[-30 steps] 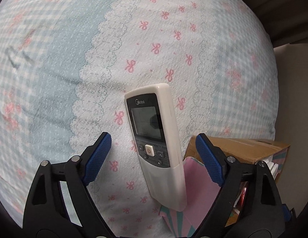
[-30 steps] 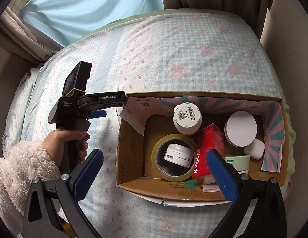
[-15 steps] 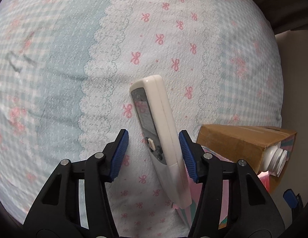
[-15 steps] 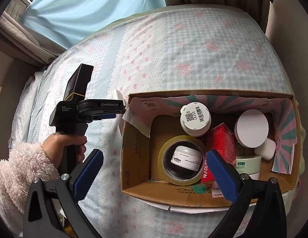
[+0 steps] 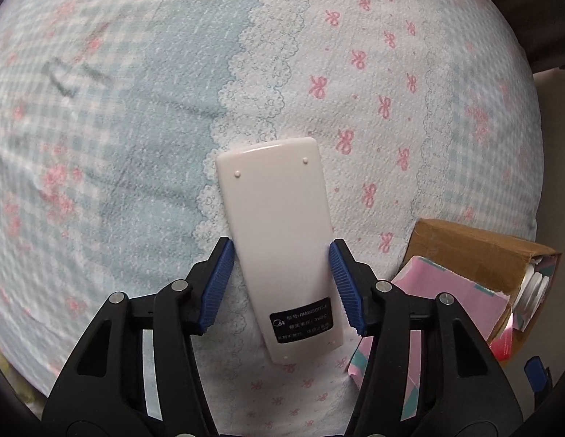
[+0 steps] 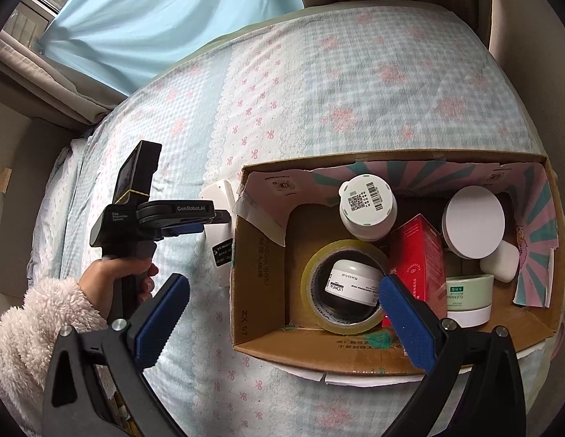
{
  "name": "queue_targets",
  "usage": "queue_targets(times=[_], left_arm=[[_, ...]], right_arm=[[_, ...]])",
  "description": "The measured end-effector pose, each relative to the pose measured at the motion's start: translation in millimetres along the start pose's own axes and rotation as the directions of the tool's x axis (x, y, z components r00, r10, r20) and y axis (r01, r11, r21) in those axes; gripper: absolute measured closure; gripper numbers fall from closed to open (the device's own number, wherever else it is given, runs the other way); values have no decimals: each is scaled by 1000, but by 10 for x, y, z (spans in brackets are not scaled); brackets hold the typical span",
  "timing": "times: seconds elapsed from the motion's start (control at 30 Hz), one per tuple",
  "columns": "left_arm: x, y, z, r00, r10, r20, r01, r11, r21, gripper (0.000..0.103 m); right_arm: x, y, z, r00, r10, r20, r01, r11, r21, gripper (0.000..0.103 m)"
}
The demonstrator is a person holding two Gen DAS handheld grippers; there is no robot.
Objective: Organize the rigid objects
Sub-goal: 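Lift the white remote with the left tool and set it down beside the box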
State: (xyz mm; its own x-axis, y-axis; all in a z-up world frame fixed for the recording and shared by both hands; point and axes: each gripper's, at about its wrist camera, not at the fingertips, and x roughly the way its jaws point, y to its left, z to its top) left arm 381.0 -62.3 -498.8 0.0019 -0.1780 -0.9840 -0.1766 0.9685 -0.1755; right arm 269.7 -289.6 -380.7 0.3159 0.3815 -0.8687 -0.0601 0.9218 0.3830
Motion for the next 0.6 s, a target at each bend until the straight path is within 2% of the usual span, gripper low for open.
queue_targets(times=[0.03, 0.07, 0.1, 0.13, 0.33, 0.4, 0.6], left_arm=[[16, -70, 18, 999, 36, -7, -36, 999, 11, 30], [42, -134, 46, 998, 65, -14, -65, 998, 20, 8], [70, -167, 61, 996, 82, -20, -82, 996, 21, 1], [89, -181, 70, 996, 89, -19, -89, 996, 15, 0], [345, -215, 83, 988, 131, -77, -134, 991, -27, 0], [350, -244, 32, 990, 132, -47, -133, 991, -24, 2], [241, -189, -156, 993, 112, 22, -112, 994, 5, 41]], right_arm=[[-3, 8, -5, 1000, 0, 0, 0, 1000, -2, 0], [-4, 15, -9, 1000, 0, 0, 0, 1000, -5, 0], [-6, 22, -12, 1000, 1, 0, -1, 1000, -9, 0], [-8, 29, -14, 1000, 1, 1, -1, 1000, -12, 0], [-13, 18, -28, 1000, 4, 4, -4, 1000, -11, 0], [-13, 5, -39, 1000, 2, 2, -2, 1000, -6, 0], [16, -14, -70, 998, -58, -14, 58, 998, -33, 0]])
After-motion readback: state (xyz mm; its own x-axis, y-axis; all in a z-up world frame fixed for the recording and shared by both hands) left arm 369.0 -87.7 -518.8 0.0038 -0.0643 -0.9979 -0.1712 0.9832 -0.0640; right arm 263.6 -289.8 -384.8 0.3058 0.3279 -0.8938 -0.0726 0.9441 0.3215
